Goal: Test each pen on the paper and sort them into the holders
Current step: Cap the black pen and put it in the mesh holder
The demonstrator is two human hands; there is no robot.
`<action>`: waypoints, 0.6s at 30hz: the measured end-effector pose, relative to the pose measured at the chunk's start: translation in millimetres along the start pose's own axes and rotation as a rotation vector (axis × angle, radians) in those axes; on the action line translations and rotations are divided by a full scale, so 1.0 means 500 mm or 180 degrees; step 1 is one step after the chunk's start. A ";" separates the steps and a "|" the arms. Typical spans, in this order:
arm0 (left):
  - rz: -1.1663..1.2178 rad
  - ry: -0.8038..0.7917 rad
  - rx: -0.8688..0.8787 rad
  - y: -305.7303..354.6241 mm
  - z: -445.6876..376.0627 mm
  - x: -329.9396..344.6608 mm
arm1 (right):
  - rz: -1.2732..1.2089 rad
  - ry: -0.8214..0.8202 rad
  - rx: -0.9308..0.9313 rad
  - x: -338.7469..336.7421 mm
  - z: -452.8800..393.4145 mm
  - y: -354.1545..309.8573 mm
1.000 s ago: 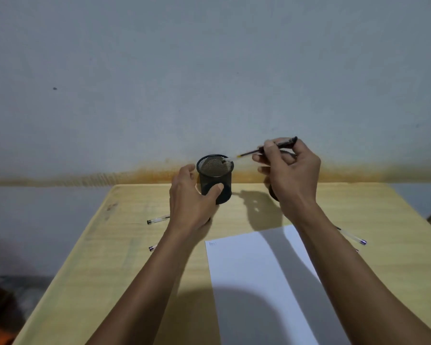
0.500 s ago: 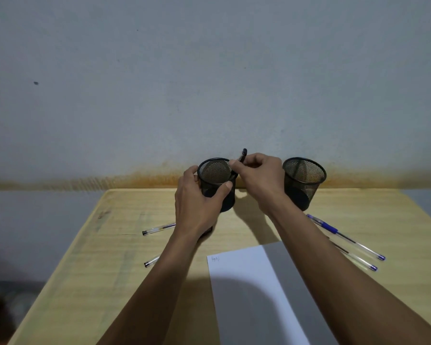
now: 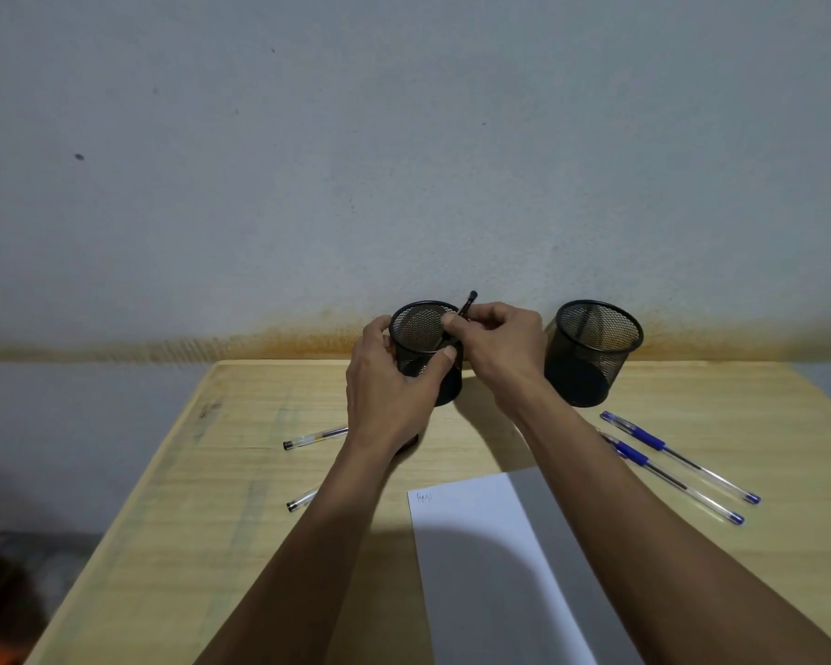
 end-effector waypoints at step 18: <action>-0.0290 0.0041 0.0186 0.029 0.069 -0.098 | 0.0153 -0.0043 -0.0808 -0.110 0.125 -0.048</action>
Point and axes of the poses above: each hand's wrist, its own z-axis away from the middle knuckle, its own x-axis out of the palm, y = z × x, the point moved 5 cm from there along -z, towards the middle knuckle, and after that the axes turned 7 degrees about -x, right-handed, at the moved point
